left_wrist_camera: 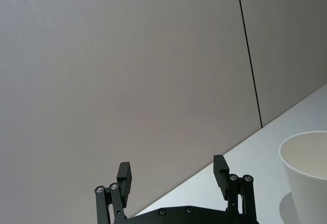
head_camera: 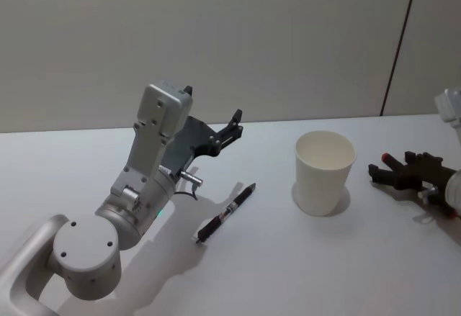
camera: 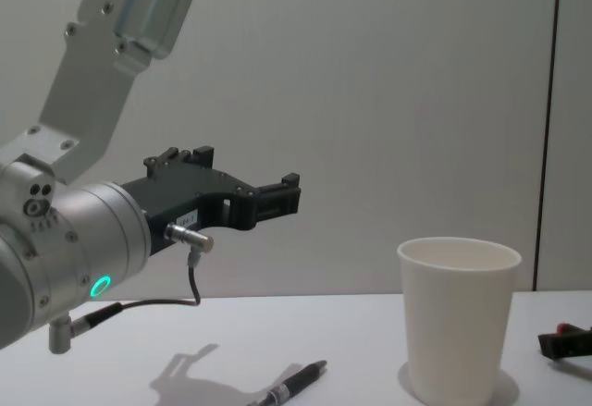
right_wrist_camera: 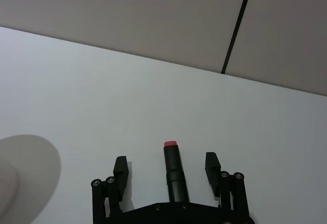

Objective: Place the pen into the pen holder.

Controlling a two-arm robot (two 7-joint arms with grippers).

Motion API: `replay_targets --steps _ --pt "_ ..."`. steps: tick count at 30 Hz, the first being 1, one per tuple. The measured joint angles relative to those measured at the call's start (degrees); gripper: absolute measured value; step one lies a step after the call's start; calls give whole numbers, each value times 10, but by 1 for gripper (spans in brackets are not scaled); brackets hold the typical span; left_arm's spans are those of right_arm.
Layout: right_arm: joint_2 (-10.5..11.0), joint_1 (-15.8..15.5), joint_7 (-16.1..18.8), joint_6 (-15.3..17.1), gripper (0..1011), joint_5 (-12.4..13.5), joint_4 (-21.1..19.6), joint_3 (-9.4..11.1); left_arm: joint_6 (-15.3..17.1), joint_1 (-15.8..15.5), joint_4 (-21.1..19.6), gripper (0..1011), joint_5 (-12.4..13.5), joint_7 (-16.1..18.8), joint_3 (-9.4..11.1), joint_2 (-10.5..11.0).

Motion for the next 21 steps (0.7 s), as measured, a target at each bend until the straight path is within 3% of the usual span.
replay_targets --steps 21 --pt "-3 2 0 -3 845 6 10 -2 0 0 0 1003 0 0 0 0"
